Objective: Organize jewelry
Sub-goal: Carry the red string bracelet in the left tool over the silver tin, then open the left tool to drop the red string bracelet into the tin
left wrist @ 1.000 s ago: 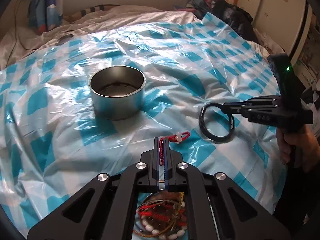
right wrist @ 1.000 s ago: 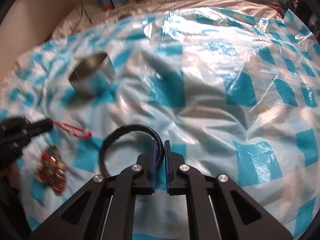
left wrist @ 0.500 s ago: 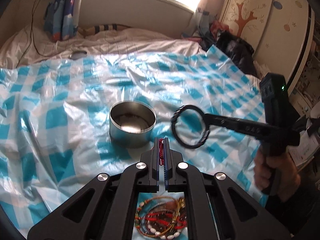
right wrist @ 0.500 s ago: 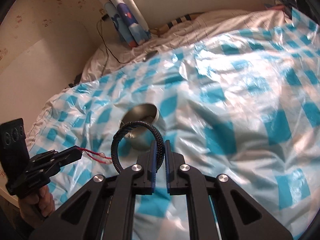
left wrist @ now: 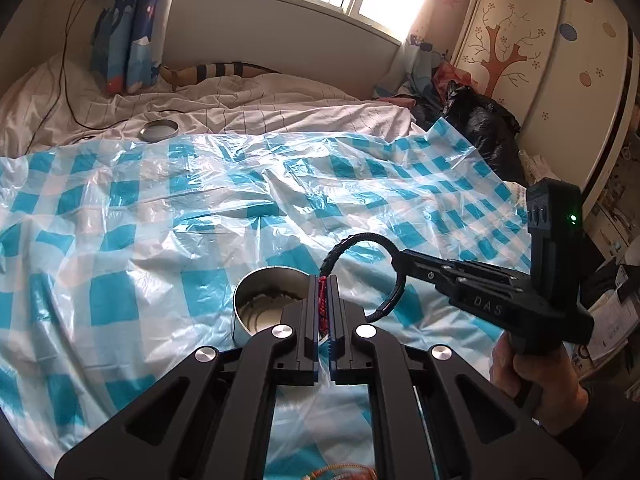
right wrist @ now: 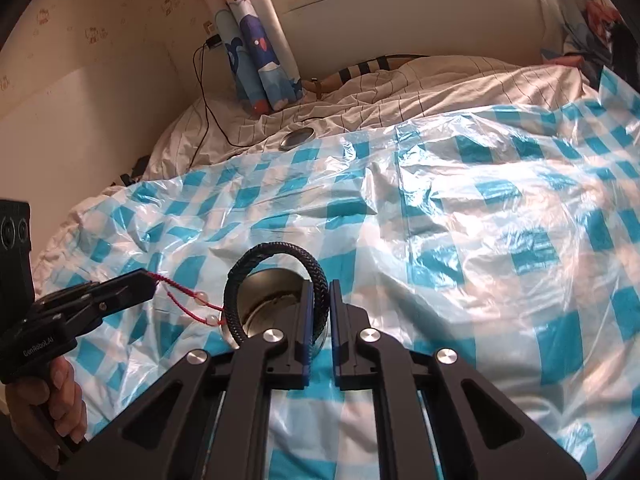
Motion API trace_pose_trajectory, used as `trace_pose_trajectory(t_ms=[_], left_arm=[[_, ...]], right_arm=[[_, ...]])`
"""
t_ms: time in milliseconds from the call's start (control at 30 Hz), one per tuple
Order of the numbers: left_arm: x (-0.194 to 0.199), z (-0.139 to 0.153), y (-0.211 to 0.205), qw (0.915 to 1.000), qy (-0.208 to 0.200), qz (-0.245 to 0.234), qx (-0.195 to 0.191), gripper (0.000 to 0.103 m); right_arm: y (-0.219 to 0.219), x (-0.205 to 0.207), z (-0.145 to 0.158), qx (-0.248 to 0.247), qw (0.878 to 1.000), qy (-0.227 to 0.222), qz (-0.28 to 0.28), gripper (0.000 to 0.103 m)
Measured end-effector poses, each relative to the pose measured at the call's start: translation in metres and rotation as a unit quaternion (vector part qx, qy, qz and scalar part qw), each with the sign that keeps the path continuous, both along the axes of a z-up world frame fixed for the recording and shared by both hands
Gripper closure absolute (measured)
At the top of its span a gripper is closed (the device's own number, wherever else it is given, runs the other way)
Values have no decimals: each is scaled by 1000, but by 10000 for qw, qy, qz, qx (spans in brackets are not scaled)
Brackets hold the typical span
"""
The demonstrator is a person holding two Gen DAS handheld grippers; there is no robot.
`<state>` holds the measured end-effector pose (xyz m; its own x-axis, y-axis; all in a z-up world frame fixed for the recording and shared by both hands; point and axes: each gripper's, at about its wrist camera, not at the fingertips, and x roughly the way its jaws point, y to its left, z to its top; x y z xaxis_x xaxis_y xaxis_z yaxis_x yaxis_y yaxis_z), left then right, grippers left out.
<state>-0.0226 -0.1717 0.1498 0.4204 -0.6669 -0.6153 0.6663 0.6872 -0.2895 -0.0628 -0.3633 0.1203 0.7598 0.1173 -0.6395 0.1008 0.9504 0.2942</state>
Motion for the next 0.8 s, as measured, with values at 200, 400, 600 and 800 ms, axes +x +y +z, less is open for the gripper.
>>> trace_pose_trajectory(t_ms=[200, 400, 600, 800], left_arm=[[27, -27, -11, 9995, 314, 7, 34, 100], [42, -61, -21, 9970, 698, -48, 338, 100], [46, -58, -7, 9962, 780, 178, 337, 83], [48, -38, 19, 9964, 682, 500, 35, 60]], right_arm=[[10, 16, -5, -394, 9991, 98, -74, 94], [5, 23, -10, -320, 9993, 143, -157, 94], [12, 29, -10, -261, 9995, 169, -14, 94], [-13, 35, -27, 828, 9932, 785, 219, 58]])
